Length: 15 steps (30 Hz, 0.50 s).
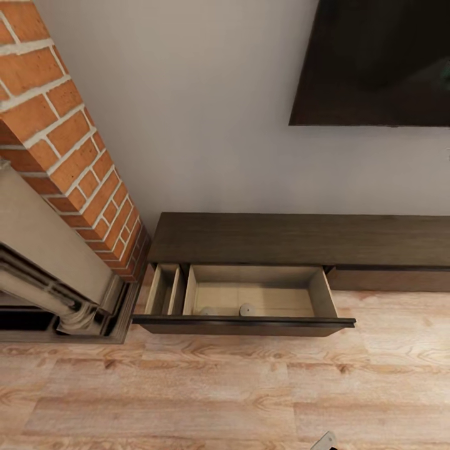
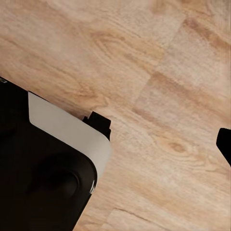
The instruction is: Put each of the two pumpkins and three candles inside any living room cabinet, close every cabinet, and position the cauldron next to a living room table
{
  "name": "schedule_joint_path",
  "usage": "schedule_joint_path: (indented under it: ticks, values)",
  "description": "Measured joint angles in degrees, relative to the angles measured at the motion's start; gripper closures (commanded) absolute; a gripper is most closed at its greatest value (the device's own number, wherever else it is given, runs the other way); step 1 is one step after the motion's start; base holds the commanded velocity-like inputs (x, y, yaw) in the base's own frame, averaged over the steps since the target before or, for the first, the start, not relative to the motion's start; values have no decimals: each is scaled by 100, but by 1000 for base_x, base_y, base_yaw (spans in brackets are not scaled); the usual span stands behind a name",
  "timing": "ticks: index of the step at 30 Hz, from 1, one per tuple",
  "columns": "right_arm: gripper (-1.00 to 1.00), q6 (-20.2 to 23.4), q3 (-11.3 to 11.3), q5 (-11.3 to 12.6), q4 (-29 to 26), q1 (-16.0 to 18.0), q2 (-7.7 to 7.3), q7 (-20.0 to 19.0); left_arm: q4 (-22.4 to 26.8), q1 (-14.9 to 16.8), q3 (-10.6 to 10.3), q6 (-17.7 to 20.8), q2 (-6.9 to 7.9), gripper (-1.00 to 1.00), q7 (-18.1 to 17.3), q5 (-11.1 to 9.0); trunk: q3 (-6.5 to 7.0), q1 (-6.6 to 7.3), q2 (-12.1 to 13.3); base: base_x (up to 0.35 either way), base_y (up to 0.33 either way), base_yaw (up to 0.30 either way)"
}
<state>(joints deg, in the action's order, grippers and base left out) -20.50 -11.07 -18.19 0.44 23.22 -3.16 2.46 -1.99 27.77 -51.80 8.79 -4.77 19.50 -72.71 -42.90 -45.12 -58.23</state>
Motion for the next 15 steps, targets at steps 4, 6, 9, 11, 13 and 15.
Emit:
schedule_joint_path:
  ticks: [4,6,9,11,13,15]
  values:
    - [-100,-5,0,0,0,-1,0,0,2,0,25,-4,-1,-100,-1,2,37,0,0,0,0,0]
    - [-100,-6,0,0,0,-2,0,0,4,0,28,-7,-6,-100,-3,2,55,0,0,0,0,0]
    - [-100,-12,5,0,0,-9,-3,0,6,0,29,-8,-13,-100,-6,9,83,0,0,0,0,0]
    - [-100,-17,6,-3,0,-26,-4,0,6,0,30,-9,-14,-100,-7,10,101,0,0,0,0,0]
    - [-100,-62,7,-7,0,-38,-2,0,3,0,30,-9,-14,-100,-7,11,119,0,0,0,0,0]
    - [-100,-159,6,-8,0,-68,-6,0,1,0,30,-10,-11,-100,-8,11,138,0,0,0,0,0]
